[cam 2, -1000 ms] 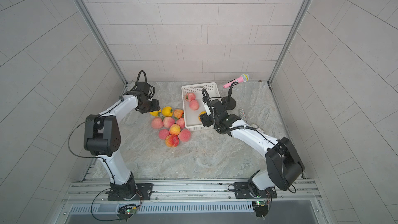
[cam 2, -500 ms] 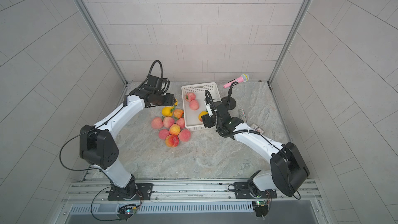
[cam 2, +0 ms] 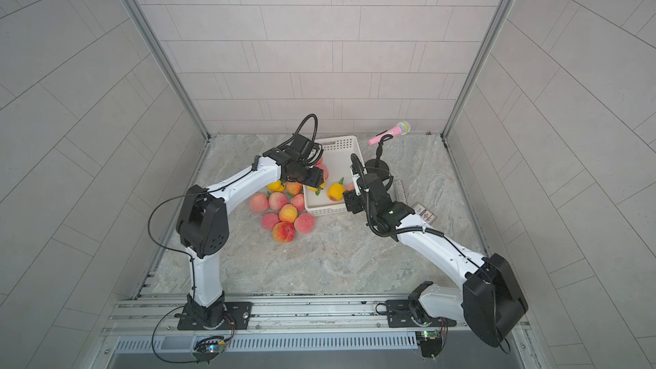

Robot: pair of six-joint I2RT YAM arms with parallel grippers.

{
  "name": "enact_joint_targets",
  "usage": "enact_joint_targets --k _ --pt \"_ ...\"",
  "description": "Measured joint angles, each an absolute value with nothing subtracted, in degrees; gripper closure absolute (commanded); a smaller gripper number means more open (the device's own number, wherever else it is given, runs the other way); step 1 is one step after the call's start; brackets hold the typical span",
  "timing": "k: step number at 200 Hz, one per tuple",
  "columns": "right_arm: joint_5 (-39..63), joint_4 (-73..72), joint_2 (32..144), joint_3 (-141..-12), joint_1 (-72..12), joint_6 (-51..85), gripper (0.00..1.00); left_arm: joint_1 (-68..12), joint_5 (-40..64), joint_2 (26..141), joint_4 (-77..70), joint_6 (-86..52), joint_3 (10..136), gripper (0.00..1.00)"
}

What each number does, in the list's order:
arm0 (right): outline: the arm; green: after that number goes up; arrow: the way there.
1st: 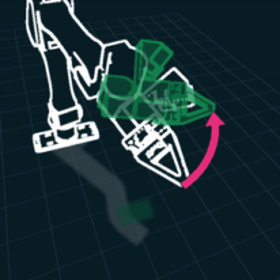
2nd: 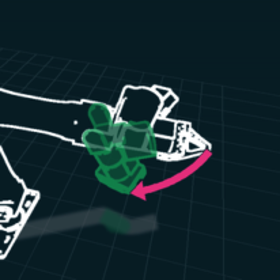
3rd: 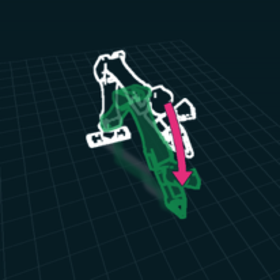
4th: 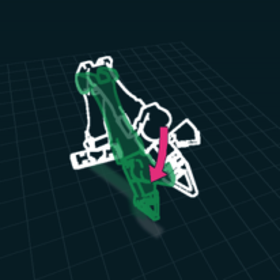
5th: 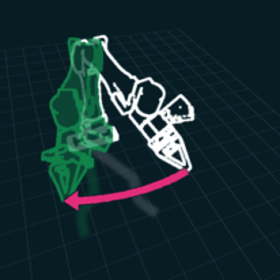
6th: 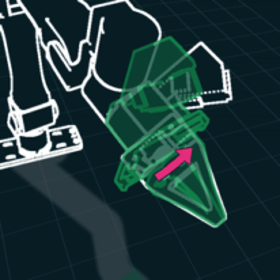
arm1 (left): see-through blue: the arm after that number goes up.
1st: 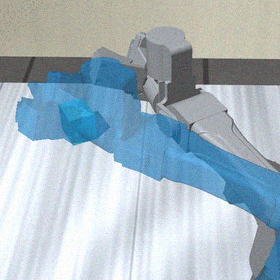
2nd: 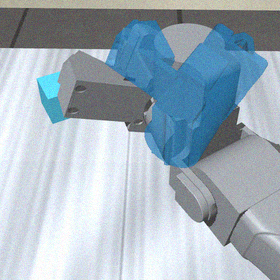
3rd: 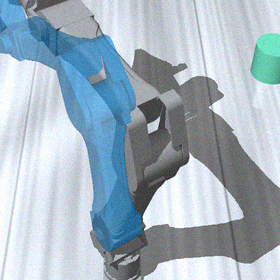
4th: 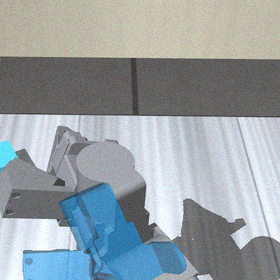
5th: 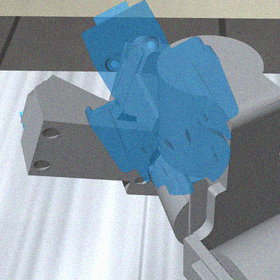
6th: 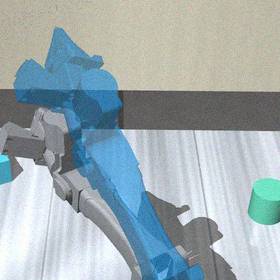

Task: Put the peaches into the basket
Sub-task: Place the peach in the basket.

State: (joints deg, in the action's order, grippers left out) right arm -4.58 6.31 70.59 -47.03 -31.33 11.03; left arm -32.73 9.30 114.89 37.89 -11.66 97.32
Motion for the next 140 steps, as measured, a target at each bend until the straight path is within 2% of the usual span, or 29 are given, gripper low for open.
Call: enact_joint_targets --k 110,140 --pt "-4.3 5.0 70.7 -46.4 -30.9 11.3 0.21 -34.4 2.9 122.3 41.3 -9.9 103.1 0.34" --pt "-4.3 4.5 70.8 -46.4 -30.7 11.4 0.21 -34.8 1.7 122.9 42.3 -9.1 103.1 0.31"
